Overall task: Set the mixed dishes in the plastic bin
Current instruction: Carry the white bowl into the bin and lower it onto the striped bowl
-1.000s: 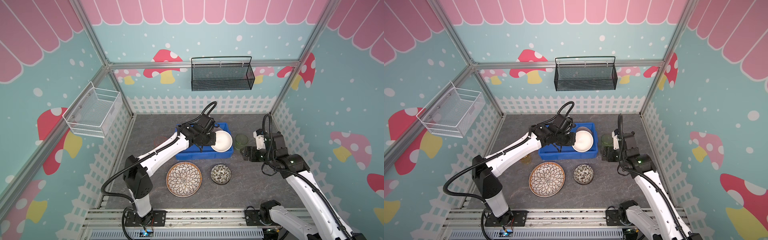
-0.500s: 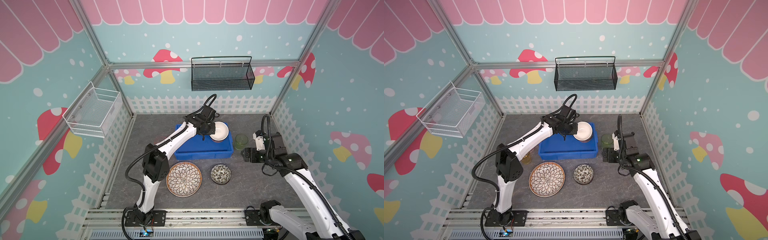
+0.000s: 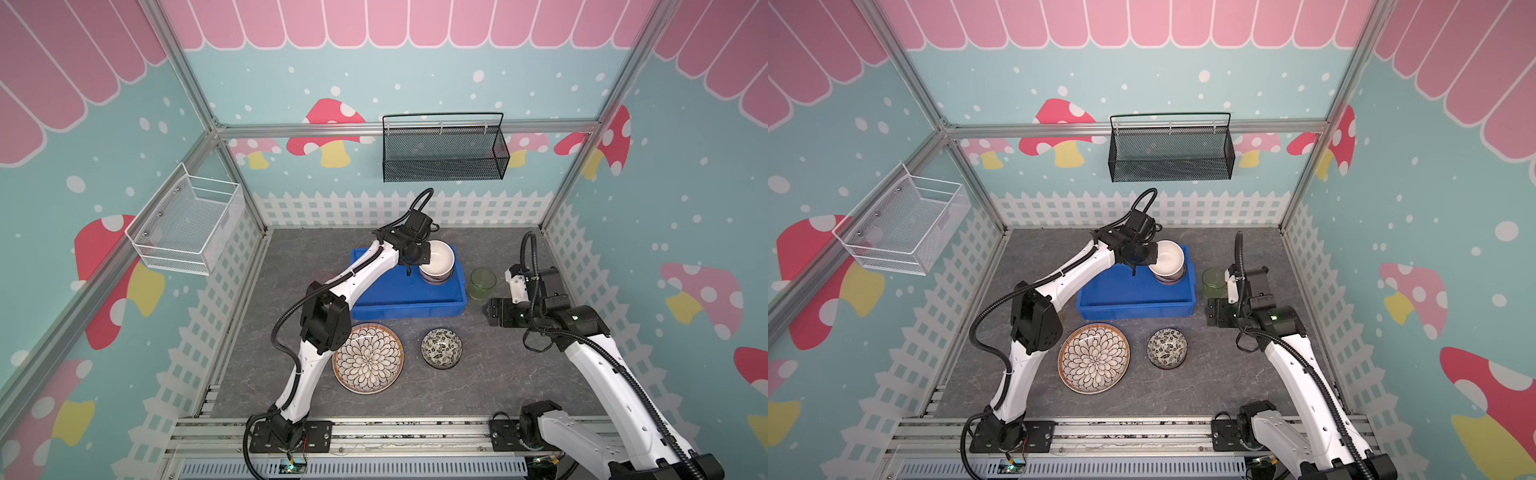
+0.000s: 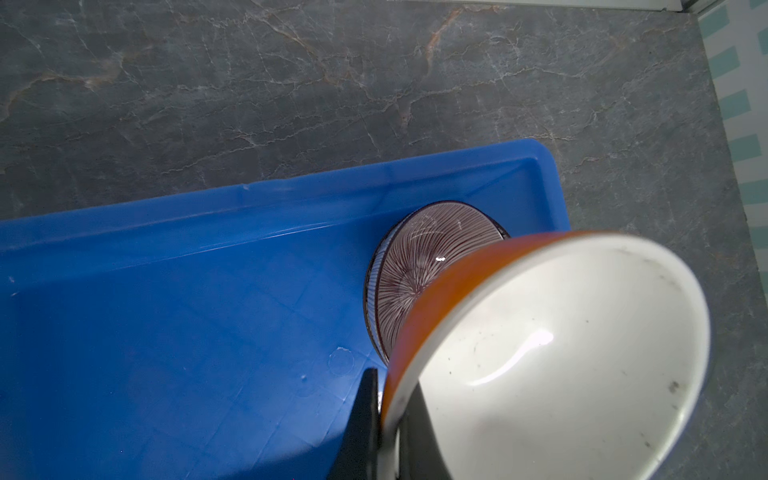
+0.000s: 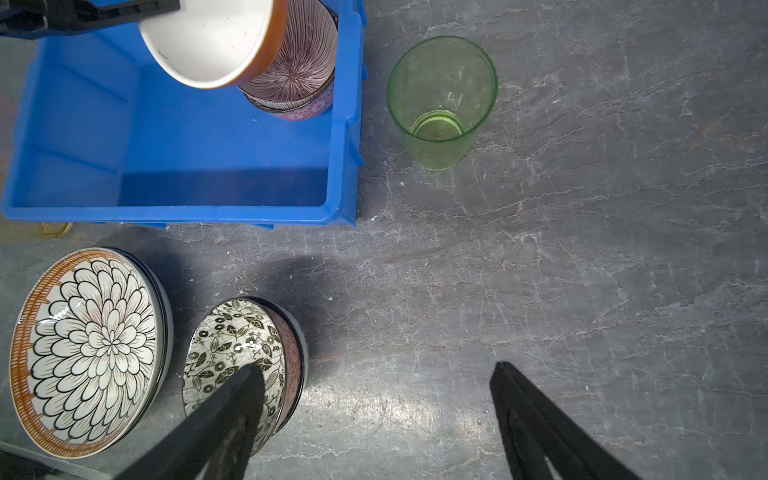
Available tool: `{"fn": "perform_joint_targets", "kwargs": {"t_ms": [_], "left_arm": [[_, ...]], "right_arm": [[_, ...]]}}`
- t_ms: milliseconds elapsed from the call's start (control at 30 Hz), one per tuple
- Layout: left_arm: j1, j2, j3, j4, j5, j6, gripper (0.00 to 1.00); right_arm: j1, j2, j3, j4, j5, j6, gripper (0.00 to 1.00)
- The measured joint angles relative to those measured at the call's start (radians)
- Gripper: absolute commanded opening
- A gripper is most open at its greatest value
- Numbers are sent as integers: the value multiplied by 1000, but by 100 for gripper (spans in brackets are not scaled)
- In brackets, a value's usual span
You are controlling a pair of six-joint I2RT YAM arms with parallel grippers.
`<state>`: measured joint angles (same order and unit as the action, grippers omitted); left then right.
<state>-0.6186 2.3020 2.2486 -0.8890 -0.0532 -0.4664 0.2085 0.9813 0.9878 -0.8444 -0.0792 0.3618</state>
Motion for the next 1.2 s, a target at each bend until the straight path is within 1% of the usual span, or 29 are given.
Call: {"fn": "perform_joint_targets", "kwargs": {"t_ms": [400,833,1200], "left_arm": [[8,58,22,-2,5,0,0],[10,117,77,-3,54,-2,0],[16,123,81,-4,80,-9,0]], "right_arm": [[-14,9,-20,8,-9,-14,88],[-20,9,-29,19,-16,-17,88],[-27,9,-32,23,-20,-18,88]]}}
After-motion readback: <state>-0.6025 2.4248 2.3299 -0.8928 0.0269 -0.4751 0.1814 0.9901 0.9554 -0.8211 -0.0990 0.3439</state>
